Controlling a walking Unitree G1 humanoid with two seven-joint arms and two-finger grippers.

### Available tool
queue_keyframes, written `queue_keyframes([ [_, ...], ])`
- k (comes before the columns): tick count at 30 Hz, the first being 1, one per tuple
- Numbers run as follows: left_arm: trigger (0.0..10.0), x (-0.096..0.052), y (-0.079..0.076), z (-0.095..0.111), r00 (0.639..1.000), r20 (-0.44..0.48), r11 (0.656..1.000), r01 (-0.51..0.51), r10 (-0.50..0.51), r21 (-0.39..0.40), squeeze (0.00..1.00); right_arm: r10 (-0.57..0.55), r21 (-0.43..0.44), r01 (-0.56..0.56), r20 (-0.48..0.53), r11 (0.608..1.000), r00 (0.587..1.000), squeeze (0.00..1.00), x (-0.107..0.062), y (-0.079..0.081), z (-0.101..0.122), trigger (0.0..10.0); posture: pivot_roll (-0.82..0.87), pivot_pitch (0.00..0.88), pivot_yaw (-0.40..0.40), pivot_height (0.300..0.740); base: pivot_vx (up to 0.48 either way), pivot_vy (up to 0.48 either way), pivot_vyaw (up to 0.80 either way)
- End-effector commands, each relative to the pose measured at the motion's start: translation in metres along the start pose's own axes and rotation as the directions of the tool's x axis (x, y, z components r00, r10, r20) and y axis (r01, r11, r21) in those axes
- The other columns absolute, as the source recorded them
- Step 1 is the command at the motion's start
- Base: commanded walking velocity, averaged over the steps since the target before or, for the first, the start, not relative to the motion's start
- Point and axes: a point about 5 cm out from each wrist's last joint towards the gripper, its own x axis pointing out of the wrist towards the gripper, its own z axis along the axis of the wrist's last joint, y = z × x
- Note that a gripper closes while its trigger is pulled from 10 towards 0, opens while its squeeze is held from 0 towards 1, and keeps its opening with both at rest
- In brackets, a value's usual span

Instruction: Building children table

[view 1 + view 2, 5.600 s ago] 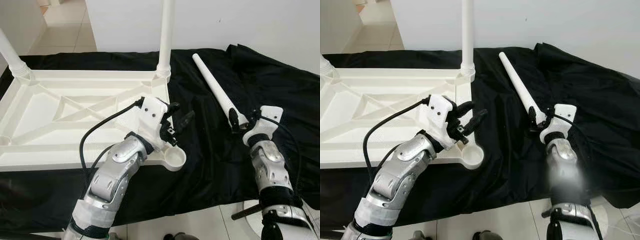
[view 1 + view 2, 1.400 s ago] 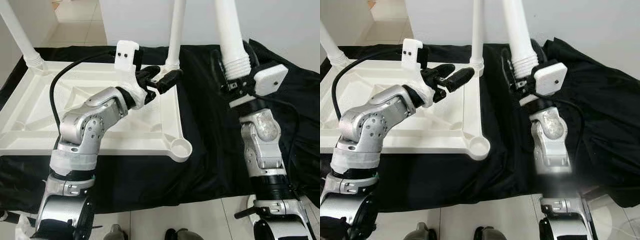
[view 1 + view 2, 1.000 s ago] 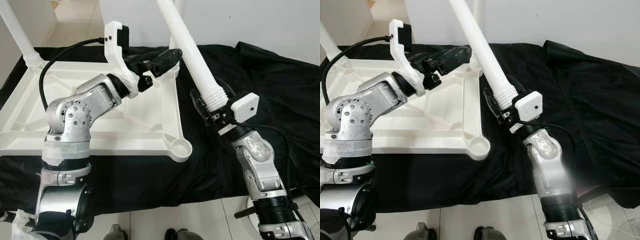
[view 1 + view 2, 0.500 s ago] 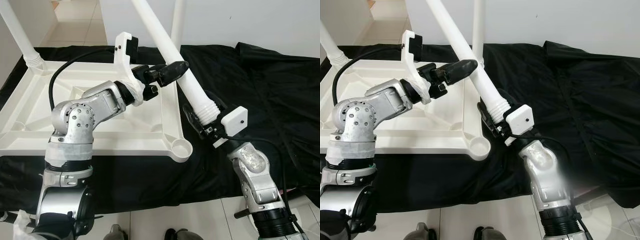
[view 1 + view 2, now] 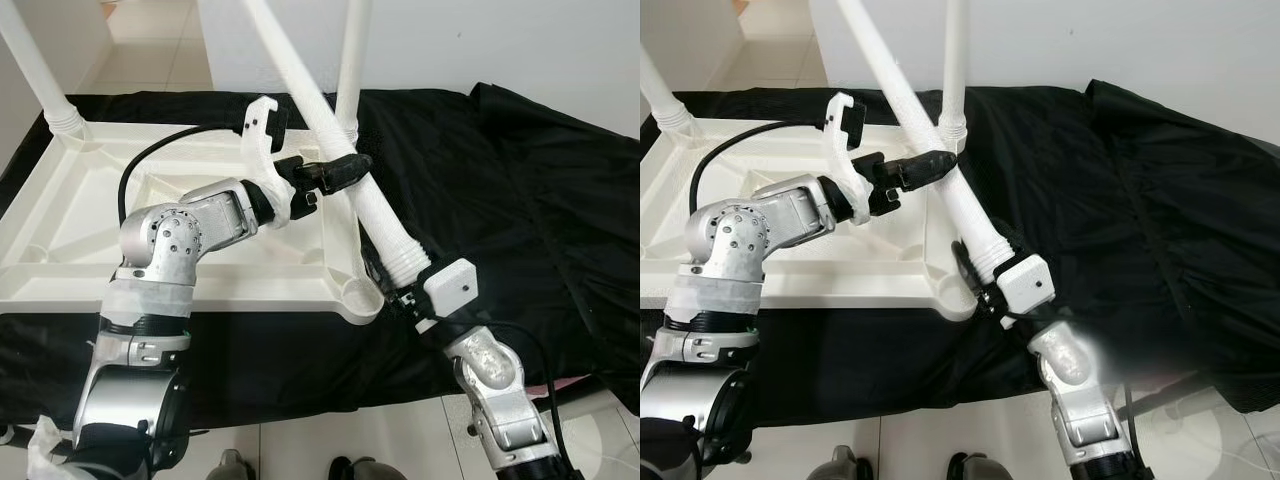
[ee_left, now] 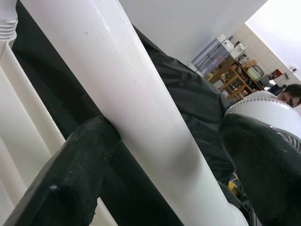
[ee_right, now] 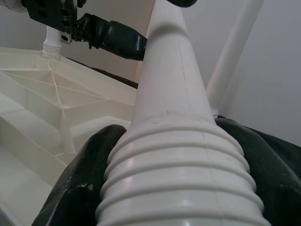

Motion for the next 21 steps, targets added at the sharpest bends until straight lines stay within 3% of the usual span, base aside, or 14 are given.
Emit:
queue_keyframes([
  [1, 10.0, 0.005, -0.005, 0.002, 1.0, -0.026, 1.0, 0.017, -0.017, 0.022, 0.0, 0.008, -0.032, -0.008, 0.013, 0.999, 1.0, 0.0, -0.002, 0.005, 0.001, 10.0, -0.08, 0.125, 0.004, 0.74, 0.0, 0.0, 0.0],
  [9, 10.0, 0.007, 0.002, 0.009, 0.999, 0.001, 0.999, -0.033, 0.033, -0.036, 0.0, -0.001, -0.019, 0.001, -0.01, 1.0, 1.0, 0.0, -0.01, 0.008, -0.004, 10.0, -0.07, 0.127, 0.008, 0.74, 0.0, 0.0, 0.0],
  [14, 10.0, 0.005, 0.021, 0.019, 0.99, 0.016, 0.977, -0.136, 0.14, -0.163, 0.0, 0.018, -0.035, -0.019, -0.024, 0.999, 1.0, 0.0, -0.02, 0.015, -0.008, 10.0, -0.08, 0.131, 0.008, 0.74, 0.0, 0.0, 0.0],
  [21, 10.0, 0.001, 0.025, 0.028, 0.991, 0.033, 0.973, -0.123, 0.132, -0.194, 0.0, 0.026, -0.037, -0.027, -0.031, 0.999, 0.999, 0.0, -0.027, 0.018, -0.007, 10.0, -0.07, 0.135, 0.01, 0.74, 0.0, 0.0, 0.0],
])
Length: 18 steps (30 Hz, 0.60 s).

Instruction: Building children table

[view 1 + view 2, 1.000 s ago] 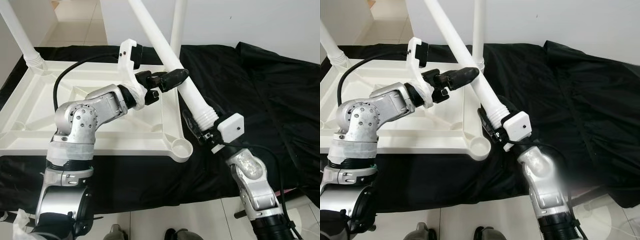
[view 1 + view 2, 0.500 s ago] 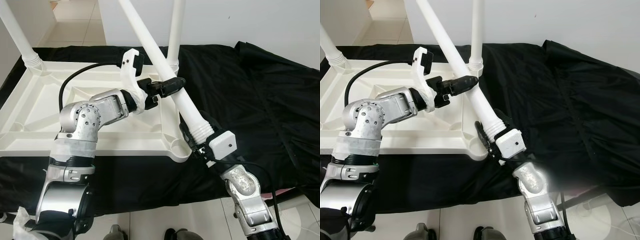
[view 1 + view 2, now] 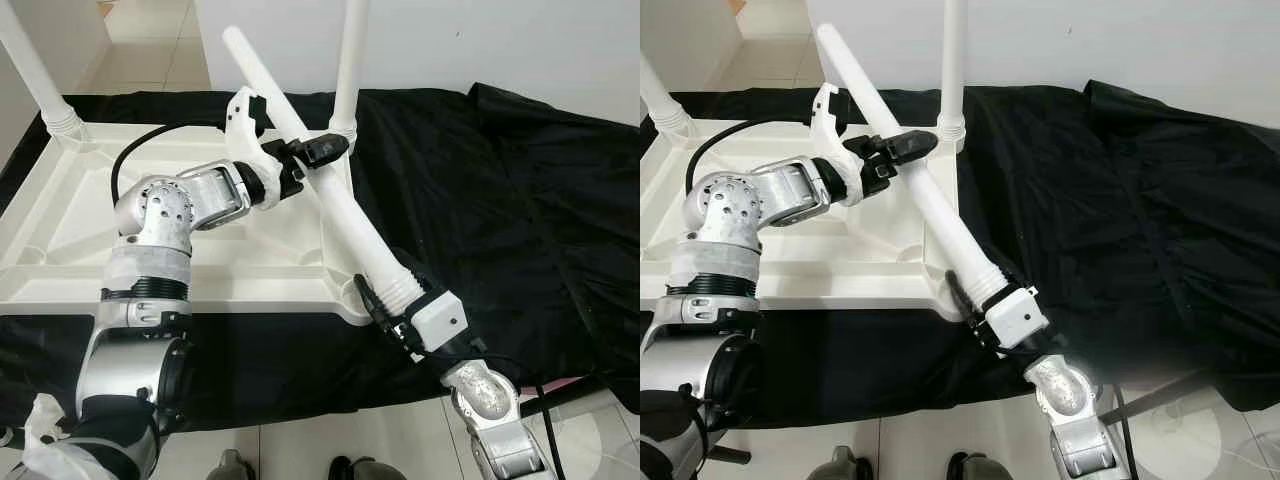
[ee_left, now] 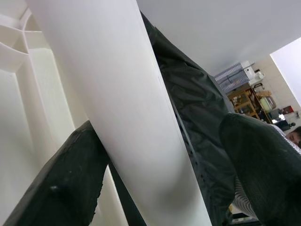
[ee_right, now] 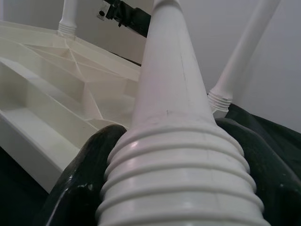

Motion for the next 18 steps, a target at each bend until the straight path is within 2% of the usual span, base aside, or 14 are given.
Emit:
queue_keyframes([
  [1, 10.0, 0.0008, -0.0061, 0.0074, 0.999, 0.007, 0.999, 0.036, -0.036, -0.006, 0.0, 0.018, -0.012, -0.018, 0.01, 1.0, 1.0, 0.0, -0.0035, 0.0022, 0.0021, 10.0, -0.08, 0.137, 0.012, 0.74, 0.0, 0.0, 0.0],
  [4, 10.0, 0.0009, -0.0053, 0.0104, 0.999, 0.022, 0.999, 0.035, -0.035, -0.025, 0.0, 0.018, -0.023, -0.018, 0.005, 1.0, 1.0, 0.0, -0.0049, 0.0002, 0.0014, 10.0, -0.08, 0.137, 0.012, 0.74, 0.0, 0.0, 0.0],
  [5, 8.4, 0.0009, -0.005, 0.0105, 0.999, 0.022, 0.999, 0.035, -0.034, -0.038, 0.0, 0.018, -0.026, -0.018, 0.005, 1.0, 1.0, 0.0, -0.0054, -0.0006, 0.0012, 10.0, -0.08, 0.139, 0.012, 0.74, 0.0, 0.0, 0.0],
  [6, 7.3, 0.0013, -0.0048, 0.011, 0.999, 0.023, 0.999, 0.032, -0.031, -0.044, 0.0, 0.017, -0.029, -0.017, 0.006, 0.999, 1.0, 0.0, -0.0058, -0.0011, 0.001, 10.0, -0.08, 0.139, 0.012, 0.74, 0.0, 0.0, 0.0],
  [7, 3.0, 0.0015, -0.0048, 0.0107, 0.999, 0.023, 0.998, 0.033, -0.032, -0.048, 0.0, 0.017, -0.03, -0.017, 0.007, 0.999, 1.0, 0.0, -0.0057, -0.0012, 0.001, 10.0, -0.08, 0.14, 0.011, 0.74, 0.0, 0.0, 0.0],
  [8, 3.0, 0.0015, -0.0048, 0.0107, 0.999, 0.023, 0.998, 0.033, -0.032, -0.048, 0.0, 0.017, -0.03, -0.017, 0.007, 0.999, 1.0, 0.0, -0.0057, -0.0012, 0.001, 10.0, -0.08, 0.14, 0.011, 0.74, 0.0, 0.0, 0.0],
  [9, 2.1, 0.0017, -0.0048, 0.0106, 0.999, 0.022, 0.998, 0.033, -0.032, -0.052, 0.0, 0.017, -0.031, -0.017, 0.008, 0.999, 1.0, 0.0, -0.0056, -0.0012, 0.0011, 10.0, -0.08, 0.14, 0.011, 0.74, 0.0, 0.0, 0.0],
  [10, 2.1, 0.0017, -0.0048, 0.0106, 0.999, 0.022, 0.998, 0.033, -0.032, -0.052, 0.0, 0.017, -0.031, -0.017, 0.008, 0.999, 1.0, 0.0, -0.0056, -0.0012, 0.0011, 10.0, -0.08, 0.14, 0.011, 0.74, 0.0, 0.0, 0.0],
  [11, 0.0, 0.002, -0.0047, 0.0104, 0.999, 0.022, 0.997, 0.034, -0.033, -0.063, 0.0, 0.017, -0.031, -0.017, 0.005, 0.999, 1.0, 0.0, -0.0056, -0.0008, 0.0007, 10.0, -0.08, 0.142, 0.011, 0.74, 0.0, 0.0, 0.0],
  [14, 0.0, 0.0015, -0.0059, 0.0108, 0.998, 0.03, 0.994, 0.057, -0.054, -0.097, 0.0, 0.016, -0.017, -0.016, 0.005, 1.0, 1.0, 0.0, -0.0043, 0.0008, 0.0009, 10.0, -0.08, 0.145, 0.009, 0.74, 0.0, 0.0, 0.0],
  [18, 0.0, 0.0002, -0.0042, 0.0124, 0.998, 0.036, 0.994, 0.051, -0.048, -0.097, 0.0, 0.006, -0.006, -0.006, 0.007, 1.0, 1.0, 0.0, -0.003, 0.0011, 0.0008, 10.0, -0.07, 0.147, 0.005, 0.74, 0.0, 0.0, 0.0],
])
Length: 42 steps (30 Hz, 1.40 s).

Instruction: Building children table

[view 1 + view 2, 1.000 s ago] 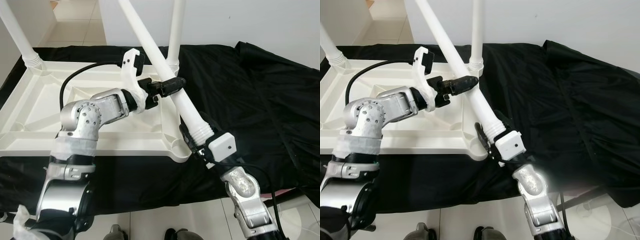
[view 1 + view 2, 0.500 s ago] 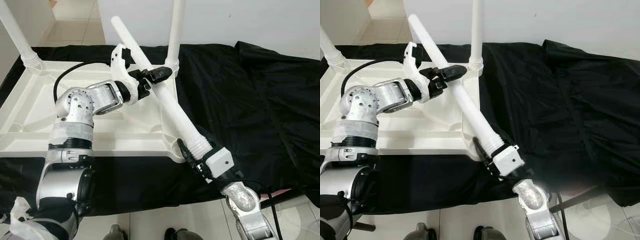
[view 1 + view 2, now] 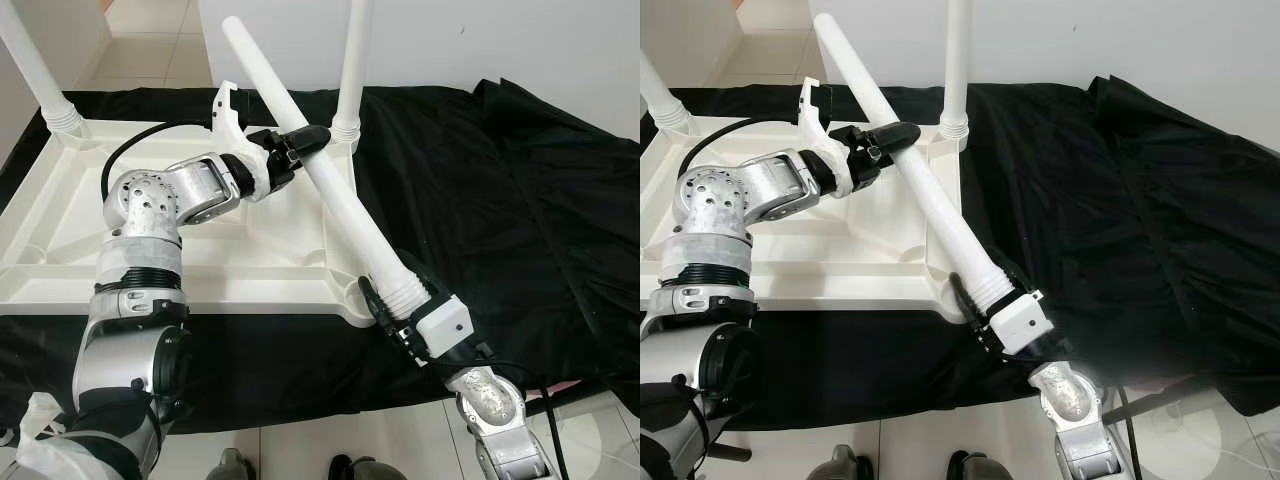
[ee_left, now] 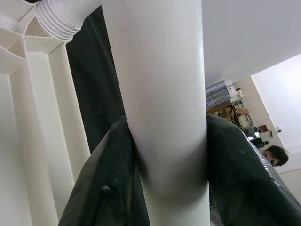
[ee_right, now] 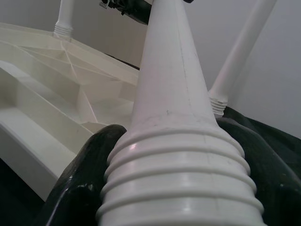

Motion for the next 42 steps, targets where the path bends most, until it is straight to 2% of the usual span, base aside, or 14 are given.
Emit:
queue_keyframes([
  [1, 0.0, 0.003, -0.006, 0.001, 1.0, -0.014, 1.0, 0.023, -0.023, 0.009, 0.0, 0.01, 0.008, -0.01, -0.012, 1.0, 1.0, 0.0, -0.001, 0.003, -0.001, 10.0, -0.07, 0.147, 0.005, 0.74, 0.0, 0.0, 0.0],
  [5, 0.0, 0.002, -0.005, 0.002, 1.0, -0.009, 1.0, 0.023, -0.023, 0.003, 0.0, -0.005, 0.046, 0.006, -0.02, 0.999, 1.0, 0.0, 0.0, 0.002, -0.003, 10.0, -0.07, 0.146, 0.001, 0.74, 0.0, 0.0, 0.0],
  [6, 0.0, 0.002, -0.005, 0.003, 1.0, -0.005, 1.0, 0.023, -0.023, 0.002, 0.0, -0.031, 0.084, 0.034, -0.029, 0.996, 0.999, 0.19, 0.001, -0.001, -0.004, 10.0, -0.07, 0.146, -0.001, 0.74, 0.0, 0.0, 0.0],
  [7, 0.0, 0.002, -0.005, 0.003, 1.0, -0.005, 1.0, 0.023, -0.023, 0.002, 0.0, -0.031, 0.084, 0.034, -0.029, 0.996, 0.999, 0.19, 0.001, -0.001, -0.004, 10.0, -0.07, 0.146, -0.001, 0.74, 0.0, 0.0, 0.0],
  [8, 3.2, 0.001, -0.006, 0.005, 1.0, 0.0, 1.0, 0.024, -0.024, 0.007, 0.0, -0.066, 0.133, 0.07, -0.034, 0.989, 0.997, 1.0, 0.004, -0.003, -0.005, 10.0, -0.07, 0.145, -0.005, 0.74, 0.0, 0.0, 0.0],
  [10, 3.2, 0.001, -0.007, 0.007, 1.0, 0.004, 1.0, 0.024, -0.024, 0.011, 0.0, -0.088, 0.166, 0.093, -0.038, 0.982, 0.995, 1.0, 0.006, -0.004, -0.005, 10.0, -0.07, 0.144, -0.005, 0.74, 0.0, 0.0, 0.0],
  [11, 10.0, 0.0, -0.008, 0.009, 1.0, 0.01, 1.0, 0.025, -0.025, 0.017, 0.0, -0.119, 0.195, 0.125, -0.039, 0.973, 0.992, 1.0, 0.009, -0.007, -0.005, 10.0, -0.06, 0.144, -0.006, 0.74, 0.0, 0.0, 0.0],
  [15, 10.0, 0.0, -0.008, 0.015, 0.999, 0.025, 1.0, 0.026, -0.026, 0.0, 0.0, -0.174, 0.252, 0.178, -0.041, 0.951, 0.984, 1.0, 0.013, -0.01, -0.004, 10.0, -0.06, 0.141, -0.009, 0.74, 0.0, 0.0, 0.0],
  [23, 10.0, -0.004, -0.006, 0.034, 0.996, 0.09, 1.0, -0.013, 0.011, 0.015, 0.0, -0.174, 0.264, 0.187, -0.072, 0.946, 0.982, 1.0, 0.01, -0.016, -0.01, 10.0, -0.06, 0.142, -0.012, 0.74, 0.0, 0.0, 0.0],
  [24, 10.0, -0.005, -0.006, 0.036, 0.995, 0.102, 0.999, -0.018, 0.015, 0.027, 0.0, -0.166, 0.257, 0.179, -0.072, 0.95, 0.983, 0.27, 0.01, -0.016, -0.01, 10.0, -0.06, 0.142, -0.01, 0.74, 0.0, 0.0, 0.0],
  [26, 10.0, -0.006, -0.006, 0.038, 0.993, 0.115, 0.999, -0.017, 0.013, 0.033, 0.0, -0.165, 0.26, 0.18, -0.079, 0.949, 0.983, 0.27, 0.01, -0.017, -0.01, 10.0, -0.06, 0.142, -0.01, 0.74, 0.0, 0.0, 0.0],
  [27, 10.0, -0.007, -0.008, 0.041, 0.991, 0.13, 0.999, -0.011, 0.005, 0.048, 0.0, -0.183, 0.27, 0.202, -0.093, 0.942, 0.979, 0.0, 0.01, -0.019, -0.011, 10.0, -0.06, 0.144, -0.01, 0.74, 0.0, 0.0, 0.0],
  [39, 10.0, -0.011, -0.008, 0.051, 0.975, 0.221, 0.99, -0.059, 0.03, 0.124, 0.0, -0.224, 0.284, 0.251, -0.122, 0.925, 0.967, 0.0, 0.013, -0.03, -0.012, 10.0, -0.06, 0.144, -0.012, 0.74, 0.0, 0.0, 0.0],
  [42, 10.0, -0.012, -0.011, 0.052, 0.969, 0.247, 0.982, -0.072, 0.027, 0.175, 0.0, -0.224, 0.345, 0.258, -0.136, 0.902, 0.965, 0.0, 0.018, -0.034, -0.01, 10.0, -0.06, 0.143, -0.015, 0.74, 0.0, 0.0, 0.0],
])
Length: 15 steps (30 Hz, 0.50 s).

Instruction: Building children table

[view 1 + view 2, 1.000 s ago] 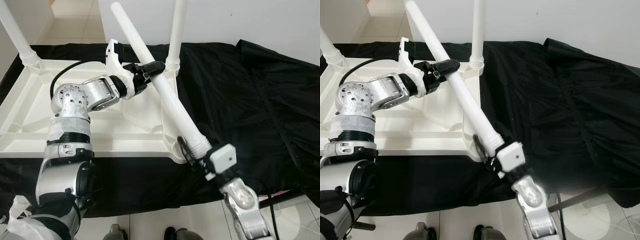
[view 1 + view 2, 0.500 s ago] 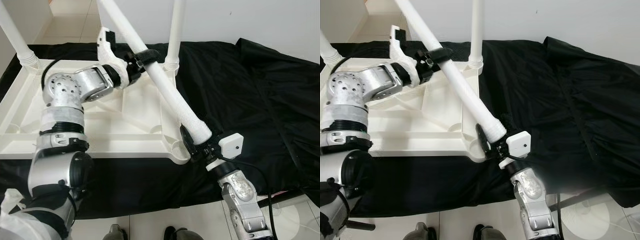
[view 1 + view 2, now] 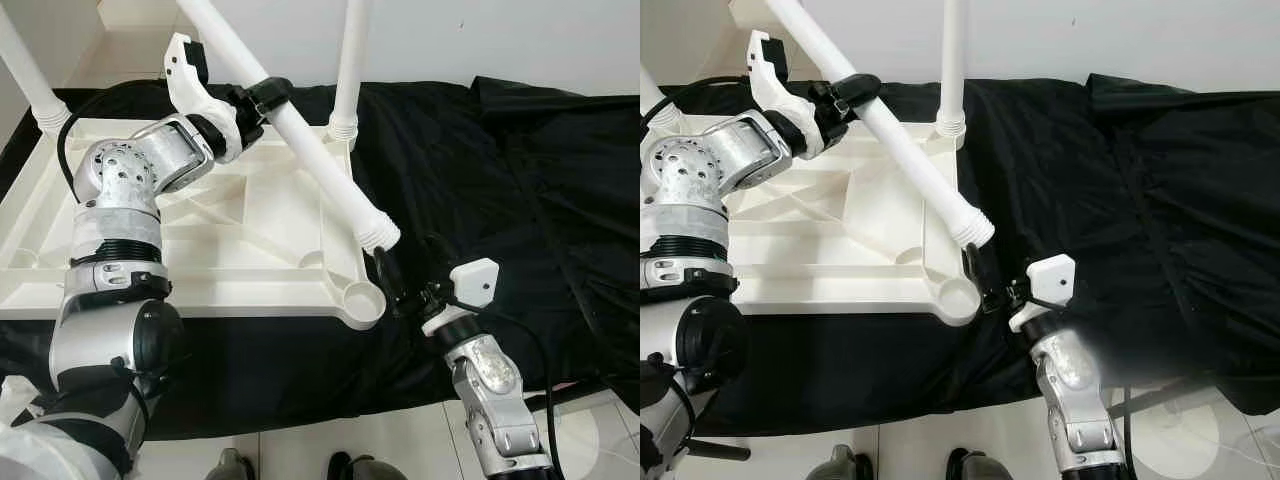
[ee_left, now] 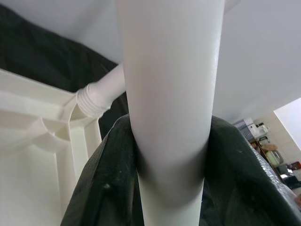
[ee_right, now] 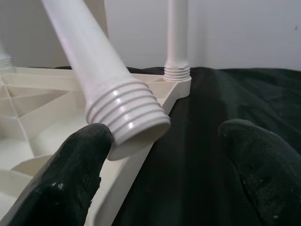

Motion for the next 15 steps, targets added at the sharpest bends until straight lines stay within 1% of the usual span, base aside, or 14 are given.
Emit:
queue_keyframes([
  [1, 10.0, -0.001, -0.005, 0.005, 1.0, 0.024, 0.999, 0.019, -0.02, 0.049, 0.0, -0.01, 0.028, 0.01, -0.009, 1.0, 1.0, 0.0, 0.0, -0.003, 0.002, 10.0, -0.06, 0.143, -0.015, 0.74, 0.0, 0.0, 0.0],
  [2, 10.0, -0.001, -0.008, 0.004, 0.999, 0.031, 0.997, 0.02, -0.022, 0.07, 0.0, -0.03, 0.007, 0.031, -0.034, 1.0, 0.999, 0.0, 0.003, -0.007, 0.001, 10.0, -0.06, 0.143, -0.018, 0.74, 0.0, 0.0, 0.0],
  [5, 10.0, -0.001, -0.016, 0.004, 0.998, 0.056, 0.993, 0.015, -0.022, 0.117, 0.0, -0.082, -0.009, 0.082, -0.082, 0.997, 0.993, 0.0, 0.008, -0.019, 0.001, 10.0, -0.06, 0.142, -0.021, 0.74, 0.0, 0.0, 0.0],
  [8, 10.0, -0.001, -0.02, 0.002, 0.998, 0.062, 0.992, 0.018, -0.026, 0.126, 0.0, -0.084, -0.026, 0.082, -0.107, 0.996, 0.991, 0.0, 0.01, -0.023, 0.001, 10.0, -0.05, 0.139, -0.022, 0.74, 0.0, 0.0, 0.0],
  [10, 10.0, -0.001, -0.02, 0.002, 0.998, 0.062, 0.992, 0.018, -0.026, 0.126, 0.0, -0.084, -0.026, 0.082, -0.107, 0.996, 0.991, 0.0, 0.01, -0.023, 0.001, 10.0, -0.05, 0.139, -0.022, 0.74, 0.0, 0.0, 0.0],
  [11, 10.0, 0.0, -0.023, 0.001, 0.997, 0.069, 0.991, 0.02, -0.03, 0.135, 0.0, -0.079, -0.037, 0.075, -0.108, 0.996, 0.991, 0.0, 0.012, -0.024, 0.004, 10.0, -0.05, 0.137, -0.024, 0.74, 0.0, 0.0, 0.0],
  [12, 10.0, 0.001, -0.036, -0.004, 0.995, 0.091, 0.983, 0.027, -0.044, 0.179, 0.0, -0.068, -0.061, 0.065, -0.06, 0.996, 0.996, 0.0, 0.019, -0.024, 0.015, 10.0, -0.05, 0.133, -0.027, 0.74, 0.0, 0.0, 0.0],
  [13, 10.0, 0.001, -0.036, -0.004, 0.995, 0.091, 0.983, 0.027, -0.044, 0.179, 0.0, -0.068, -0.061, 0.065, -0.06, 0.996, 0.996, 0.0, 0.019, -0.024, 0.015, 10.0, -0.05, 0.133, -0.027, 0.74, 0.0, 0.0, 0.0],
  [15, 10.0, 0.001, -0.045, -0.007, 0.993, 0.102, 0.979, 0.036, -0.058, 0.202, 0.0, -0.044, -0.063, 0.041, -0.048, 0.997, 0.998, 0.0, 0.024, -0.023, 0.02, 10.0, -0.05, 0.129, -0.031, 0.74, 0.0, 0.0, 0.0],
])
